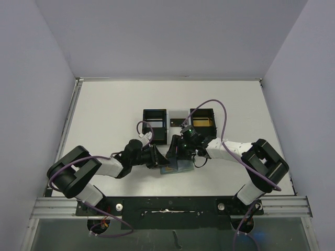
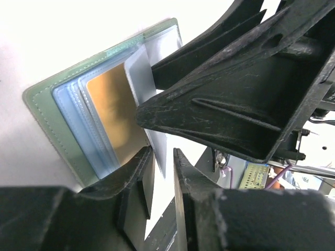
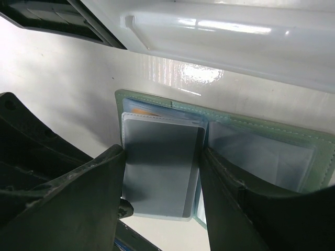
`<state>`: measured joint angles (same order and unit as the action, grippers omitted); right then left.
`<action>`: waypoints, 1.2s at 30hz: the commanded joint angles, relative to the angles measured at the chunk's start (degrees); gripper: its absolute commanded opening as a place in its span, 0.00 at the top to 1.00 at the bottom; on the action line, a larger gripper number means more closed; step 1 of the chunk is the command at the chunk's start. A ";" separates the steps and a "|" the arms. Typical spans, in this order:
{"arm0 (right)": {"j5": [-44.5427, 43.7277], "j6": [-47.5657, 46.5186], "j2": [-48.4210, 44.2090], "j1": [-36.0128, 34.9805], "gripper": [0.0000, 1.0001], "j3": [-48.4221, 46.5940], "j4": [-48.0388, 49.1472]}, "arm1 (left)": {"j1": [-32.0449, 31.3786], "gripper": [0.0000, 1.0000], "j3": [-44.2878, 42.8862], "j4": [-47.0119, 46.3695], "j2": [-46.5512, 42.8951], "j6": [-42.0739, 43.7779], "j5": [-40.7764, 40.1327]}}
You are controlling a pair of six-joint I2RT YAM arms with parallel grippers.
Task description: Take the credit cards out of the card holder
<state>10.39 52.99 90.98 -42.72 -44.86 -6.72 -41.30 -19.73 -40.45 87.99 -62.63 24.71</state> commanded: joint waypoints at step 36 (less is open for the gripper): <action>-20.92 0.54 -24.96 3.26 0.23 5.97 -1.80 | -1.69 0.59 -10.36 5.52 3.35 9.06 5.01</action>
<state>-6.79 52.99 69.71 -39.77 -41.36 -14.02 -42.39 -26.44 -36.47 90.65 -56.86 27.42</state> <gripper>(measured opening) 0.741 0.396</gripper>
